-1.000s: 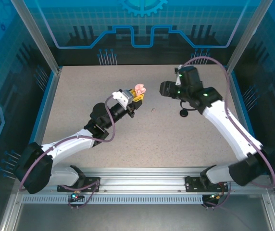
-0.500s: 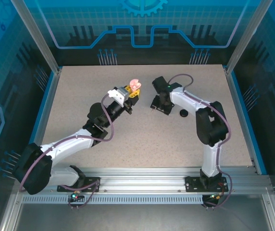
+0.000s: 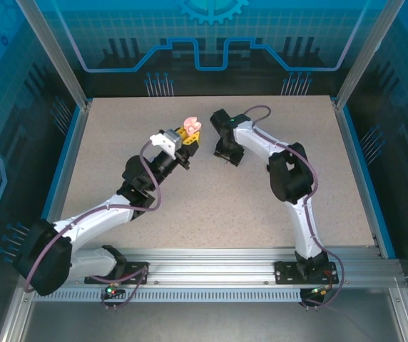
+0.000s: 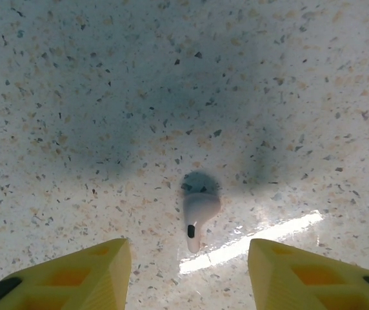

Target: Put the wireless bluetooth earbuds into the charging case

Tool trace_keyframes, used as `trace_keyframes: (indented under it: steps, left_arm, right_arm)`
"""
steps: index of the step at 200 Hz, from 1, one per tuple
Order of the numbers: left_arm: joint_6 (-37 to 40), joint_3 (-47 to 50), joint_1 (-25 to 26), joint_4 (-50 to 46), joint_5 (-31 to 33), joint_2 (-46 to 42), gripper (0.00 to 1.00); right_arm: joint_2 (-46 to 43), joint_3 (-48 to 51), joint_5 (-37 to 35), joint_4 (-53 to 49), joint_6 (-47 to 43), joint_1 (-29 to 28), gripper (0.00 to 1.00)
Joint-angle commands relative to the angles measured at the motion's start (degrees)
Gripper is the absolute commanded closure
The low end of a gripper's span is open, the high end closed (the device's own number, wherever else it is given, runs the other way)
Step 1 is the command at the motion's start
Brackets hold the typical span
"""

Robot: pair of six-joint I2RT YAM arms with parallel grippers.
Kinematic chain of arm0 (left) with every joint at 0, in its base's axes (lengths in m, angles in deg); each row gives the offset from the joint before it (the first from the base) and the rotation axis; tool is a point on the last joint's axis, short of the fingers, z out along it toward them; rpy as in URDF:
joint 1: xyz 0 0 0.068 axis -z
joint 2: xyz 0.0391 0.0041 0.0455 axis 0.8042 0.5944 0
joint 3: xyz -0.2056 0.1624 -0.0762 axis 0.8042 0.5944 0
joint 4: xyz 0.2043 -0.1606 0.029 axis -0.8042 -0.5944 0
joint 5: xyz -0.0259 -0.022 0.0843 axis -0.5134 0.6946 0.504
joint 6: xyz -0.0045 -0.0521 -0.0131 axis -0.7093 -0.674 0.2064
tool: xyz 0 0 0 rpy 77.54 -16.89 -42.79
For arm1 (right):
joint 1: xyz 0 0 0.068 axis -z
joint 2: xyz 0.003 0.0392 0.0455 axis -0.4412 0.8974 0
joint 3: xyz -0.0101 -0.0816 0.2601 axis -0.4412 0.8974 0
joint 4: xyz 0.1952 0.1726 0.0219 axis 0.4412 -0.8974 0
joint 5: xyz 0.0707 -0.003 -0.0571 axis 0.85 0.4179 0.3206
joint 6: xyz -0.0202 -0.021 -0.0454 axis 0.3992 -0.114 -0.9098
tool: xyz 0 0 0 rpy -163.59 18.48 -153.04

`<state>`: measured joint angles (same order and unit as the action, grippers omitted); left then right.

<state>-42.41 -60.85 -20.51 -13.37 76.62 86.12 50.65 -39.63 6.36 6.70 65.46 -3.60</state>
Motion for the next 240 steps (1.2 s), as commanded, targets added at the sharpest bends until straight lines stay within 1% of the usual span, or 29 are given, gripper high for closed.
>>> trace_keyframes:
  steps: [1,22,85,154,201,221,240]
  left_arm:
    - [-1.68,0.76,-0.94,3.66,0.61,-1.71,1.00]
    - [-2.09,1.05,-1.44,3.77,0.30,-1.80,1.00]
    - [-3.13,1.40,-2.33,4.03,-0.10,-1.82,1.00]
    - [-3.76,0.96,-2.44,4.15,-0.52,-1.03,1.00]
    - [-4.02,0.56,-2.46,4.12,-0.66,-0.61,1.00]
    - [-4.28,0.26,-2.44,4.18,-0.79,-0.35,1.00]
    - [-4.42,0.01,-2.46,4.12,-0.97,-0.09,1.00]
  right_arm:
    - [2.17,-3.67,-1.89,-5.21,1.66,-0.76,0.50]
    - [4.74,-5.14,-2.23,-6.09,1.75,-0.89,0.52]
    - [6.50,-5.41,-2.72,-6.06,2.02,-0.63,0.57]
    - [7.07,-5.10,-3.53,-5.55,1.28,0.25,0.60]
    - [7.18,-5.04,-4.06,-4.85,0.24,0.77,0.61]
    - [7.00,-4.91,-4.48,-4.76,-0.37,1.09,0.64]
    - [6.93,-4.79,-4.55,-4.66,-0.79,1.42,0.65]
